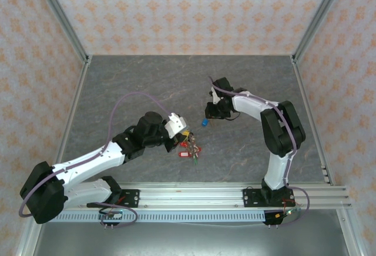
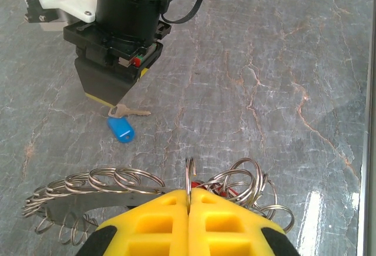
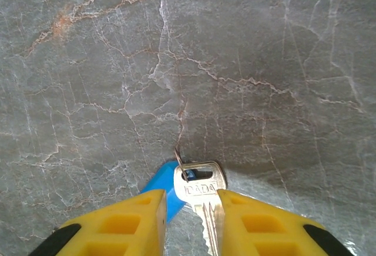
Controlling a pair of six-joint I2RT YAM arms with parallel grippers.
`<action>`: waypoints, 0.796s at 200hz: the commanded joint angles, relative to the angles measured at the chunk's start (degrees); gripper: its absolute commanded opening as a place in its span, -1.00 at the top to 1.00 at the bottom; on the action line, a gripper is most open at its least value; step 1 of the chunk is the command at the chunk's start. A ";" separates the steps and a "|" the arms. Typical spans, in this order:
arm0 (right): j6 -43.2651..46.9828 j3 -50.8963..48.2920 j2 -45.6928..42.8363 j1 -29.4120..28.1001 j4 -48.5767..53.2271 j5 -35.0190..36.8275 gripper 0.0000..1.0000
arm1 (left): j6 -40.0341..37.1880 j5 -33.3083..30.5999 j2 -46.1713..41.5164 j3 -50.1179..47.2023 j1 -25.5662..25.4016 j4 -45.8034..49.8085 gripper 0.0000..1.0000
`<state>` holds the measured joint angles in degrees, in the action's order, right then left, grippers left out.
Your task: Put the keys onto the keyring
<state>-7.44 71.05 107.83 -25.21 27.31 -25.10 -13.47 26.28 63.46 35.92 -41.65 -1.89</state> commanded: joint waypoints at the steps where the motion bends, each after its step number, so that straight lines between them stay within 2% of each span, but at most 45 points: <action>1: 1.12 2.26 1.82 -0.27 2.71 -0.32 0.45 | 0.36 -0.44 -1.24 1.34 -0.36 -0.68 1.00; 59: 2.03 5.52 4.89 -0.58 3.84 -1.15 0.49 | 0.20 -0.44 -0.77 1.86 -0.36 -0.35 1.00; 69: 2.32 5.93 5.36 -0.63 4.04 -1.75 0.58 | 0.20 -0.44 -0.64 1.94 -0.36 -0.34 1.00; 131: 3.18 8.49 7.19 -1.41 5.19 -1.10 0.65 | 0.73 -0.31 -0.13 1.94 -0.36 -0.34 1.00; 159: 2.90 8.06 7.22 -1.39 4.62 0.64 0.78 | 0.57 -0.74 -0.50 1.87 -0.36 -0.49 1.00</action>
<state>-4.93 78.00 114.04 -26.33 30.63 -26.79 -13.34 26.28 63.53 35.92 -41.65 -1.43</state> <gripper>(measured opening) 0.131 0.043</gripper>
